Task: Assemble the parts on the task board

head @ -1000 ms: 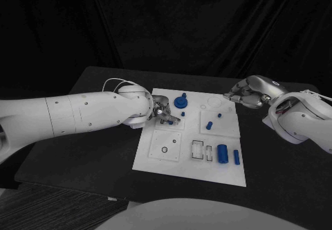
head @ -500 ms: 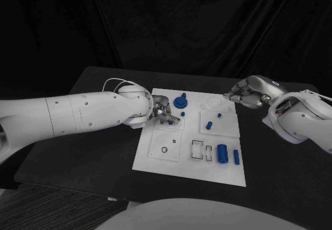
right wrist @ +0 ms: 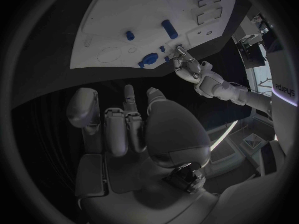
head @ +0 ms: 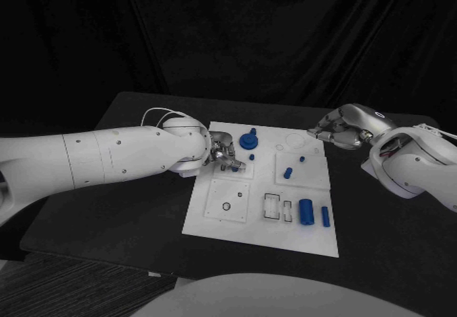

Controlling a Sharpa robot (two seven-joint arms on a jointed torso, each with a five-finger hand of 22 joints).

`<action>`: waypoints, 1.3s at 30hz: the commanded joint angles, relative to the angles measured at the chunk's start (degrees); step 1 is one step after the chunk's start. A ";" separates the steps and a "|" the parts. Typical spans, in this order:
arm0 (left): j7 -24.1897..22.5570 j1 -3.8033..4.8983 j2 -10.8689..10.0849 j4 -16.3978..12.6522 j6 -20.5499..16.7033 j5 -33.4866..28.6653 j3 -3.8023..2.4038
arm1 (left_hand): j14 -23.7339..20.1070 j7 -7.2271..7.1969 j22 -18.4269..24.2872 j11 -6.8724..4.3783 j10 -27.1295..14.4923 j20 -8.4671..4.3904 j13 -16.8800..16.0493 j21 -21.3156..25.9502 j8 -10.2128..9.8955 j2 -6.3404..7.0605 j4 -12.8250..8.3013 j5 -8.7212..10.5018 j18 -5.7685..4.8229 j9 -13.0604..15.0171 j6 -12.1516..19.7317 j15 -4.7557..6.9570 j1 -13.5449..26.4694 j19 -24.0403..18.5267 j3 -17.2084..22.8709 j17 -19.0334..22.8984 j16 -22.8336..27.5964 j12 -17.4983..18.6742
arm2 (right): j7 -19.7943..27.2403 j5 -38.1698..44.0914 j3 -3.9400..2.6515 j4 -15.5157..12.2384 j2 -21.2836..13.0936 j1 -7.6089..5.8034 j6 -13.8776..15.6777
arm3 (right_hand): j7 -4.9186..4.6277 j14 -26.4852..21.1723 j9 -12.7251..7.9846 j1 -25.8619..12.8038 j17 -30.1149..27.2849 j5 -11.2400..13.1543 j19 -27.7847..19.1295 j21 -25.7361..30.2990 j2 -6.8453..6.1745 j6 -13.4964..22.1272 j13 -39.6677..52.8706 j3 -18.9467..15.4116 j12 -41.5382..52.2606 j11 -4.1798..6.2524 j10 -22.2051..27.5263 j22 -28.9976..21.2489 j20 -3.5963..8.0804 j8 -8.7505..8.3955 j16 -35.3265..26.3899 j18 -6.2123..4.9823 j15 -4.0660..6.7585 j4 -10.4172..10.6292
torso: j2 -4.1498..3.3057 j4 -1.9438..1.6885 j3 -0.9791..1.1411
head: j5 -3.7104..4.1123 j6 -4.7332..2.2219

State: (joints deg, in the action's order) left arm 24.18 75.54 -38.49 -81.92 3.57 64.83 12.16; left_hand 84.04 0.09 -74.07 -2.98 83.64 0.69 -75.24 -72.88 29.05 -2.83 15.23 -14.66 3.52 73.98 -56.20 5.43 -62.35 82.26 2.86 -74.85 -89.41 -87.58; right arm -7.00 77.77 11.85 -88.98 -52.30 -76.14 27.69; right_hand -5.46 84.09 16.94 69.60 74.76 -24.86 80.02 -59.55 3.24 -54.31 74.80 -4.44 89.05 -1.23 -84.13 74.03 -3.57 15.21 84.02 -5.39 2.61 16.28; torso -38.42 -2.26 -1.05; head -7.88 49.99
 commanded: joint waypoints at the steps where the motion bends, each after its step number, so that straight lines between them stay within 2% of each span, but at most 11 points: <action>1: -0.01 -0.11 -0.04 -0.15 0.68 -0.16 -0.01 | 5.69 -0.24 -10.93 -0.78 4.92 -0.32 -12.63 0.18 -0.87 0.25 -0.84 -0.82 0.26 0.95 -0.27 0.79 -1.09 0.45 -0.54 -14.49 -0.23 -0.05 | -0.94 0.26 -0.04 -0.06 -0.05 0.13 0.10 | -0.13 4.00 0.77 0.92 7.89 -1.15 -0.39 1.24 0.15 0.67 15.20 -2.26 0.95 0.02 -5.87 7.78 0.04 0.83 -0.94 -0.67 0.08 0.12 | -0.01 -0.03 -0.02 | 0.04 0.01; 5: 0.20 -0.11 -0.12 -0.20 0.75 -0.16 -0.01 | 5.74 -0.38 -10.98 -0.89 4.98 -0.38 -12.72 0.00 -0.63 0.28 -1.04 -1.79 0.23 1.14 -0.70 0.87 -1.63 0.55 -0.36 -14.62 -0.30 -0.15 | -0.92 0.26 -0.04 -0.05 -0.03 0.13 0.11 | -0.13 4.00 0.77 0.92 7.89 -1.15 -0.39 1.24 0.15 0.67 15.20 -2.26 0.95 0.02 -5.87 7.78 0.04 0.83 -0.94 -0.67 0.08 0.12 | 0.00 -0.05 -0.01 | 0.04 0.01; 10: 0.45 -0.11 -0.20 -0.26 0.69 -0.16 -0.01 | 5.76 -0.40 -10.98 -0.91 5.00 -0.39 -12.73 0.00 -0.32 0.28 -1.07 -1.95 0.23 1.24 -0.89 0.88 -1.73 0.56 -0.32 -14.67 -0.33 -0.16 | -0.91 0.26 -0.04 -0.02 -0.01 0.13 0.09 | -0.13 4.00 0.77 0.92 7.89 -1.15 -0.39 1.24 0.15 0.67 15.20 -2.26 0.95 0.02 -5.87 7.78 0.04 0.83 -0.94 -0.67 0.08 0.12 | 0.00 -0.04 0.00 | 0.00 0.01; 19: 0.68 -0.11 -0.32 -0.43 0.44 -0.16 -0.01 | 5.79 -0.49 -11.02 -0.98 5.07 -0.43 -12.83 -0.12 1.49 0.26 -1.11 -2.24 0.21 1.77 -2.05 0.94 -1.90 0.63 -0.23 -14.74 -0.37 -0.28 | -0.91 0.26 -0.04 0.04 0.01 0.14 0.05 | -0.13 4.00 0.77 0.92 7.89 -1.15 -0.39 1.24 0.15 0.67 15.20 -2.26 0.95 0.02 -5.87 7.78 0.04 0.83 -0.94 -0.67 0.08 0.12 | 0.01 -0.03 0.00 | -0.02 0.01; 35: 0.71 -0.11 -0.27 -0.44 0.61 -0.16 -0.01 | 5.74 -0.70 -11.00 -1.17 5.05 -0.58 -12.80 -0.07 1.90 0.21 -1.34 -4.01 0.22 2.13 -2.27 1.10 -2.68 0.64 0.28 -14.61 -0.29 -0.23 | -0.92 0.26 -0.04 0.14 0.10 0.14 -0.11 | -0.13 4.00 0.77 0.92 7.89 -1.15 -0.39 1.24 0.15 0.67 15.20 -2.26 0.95 0.02 -5.87 7.78 0.04 0.83 -0.94 -0.67 0.08 0.12 | 0.02 -0.04 0.00 | -0.10 0.01; 39: 0.57 -0.11 -0.18 -0.37 0.73 -0.16 -0.01 | 5.74 -0.62 -10.98 -1.14 5.03 -0.63 -12.75 0.00 1.74 0.28 -0.68 -2.16 0.22 2.21 -2.22 1.12 -2.13 0.62 0.05 -14.61 -0.29 -0.18 | -0.93 0.25 -0.04 0.14 0.10 0.14 -0.11 | -0.13 4.00 0.77 0.92 7.89 -1.15 -0.39 1.24 0.15 0.67 15.20 -2.26 0.95 0.02 -5.87 7.78 0.04 0.83 -0.94 -0.67 0.08 0.12 | -0.01 -0.07 0.01 | -0.07 0.01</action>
State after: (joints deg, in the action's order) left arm 25.13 75.54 -38.80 -82.25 3.72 64.82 12.19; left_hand 84.04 -0.40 -74.07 -3.37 83.64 0.49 -75.24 -72.88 29.63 -2.63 15.23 -17.68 3.52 73.98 -57.95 5.44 -64.28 82.46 2.87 -74.86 -89.41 -87.58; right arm -7.01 77.78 11.85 -88.85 -52.20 -76.14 27.67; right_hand -5.64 84.09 16.95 69.60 74.76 -24.86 80.02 -59.55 3.24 -54.13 74.80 -4.45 89.05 -1.23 -84.13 74.03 -3.57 15.21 84.02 -5.39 2.61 16.28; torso -38.40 -2.31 -1.05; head -7.98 49.99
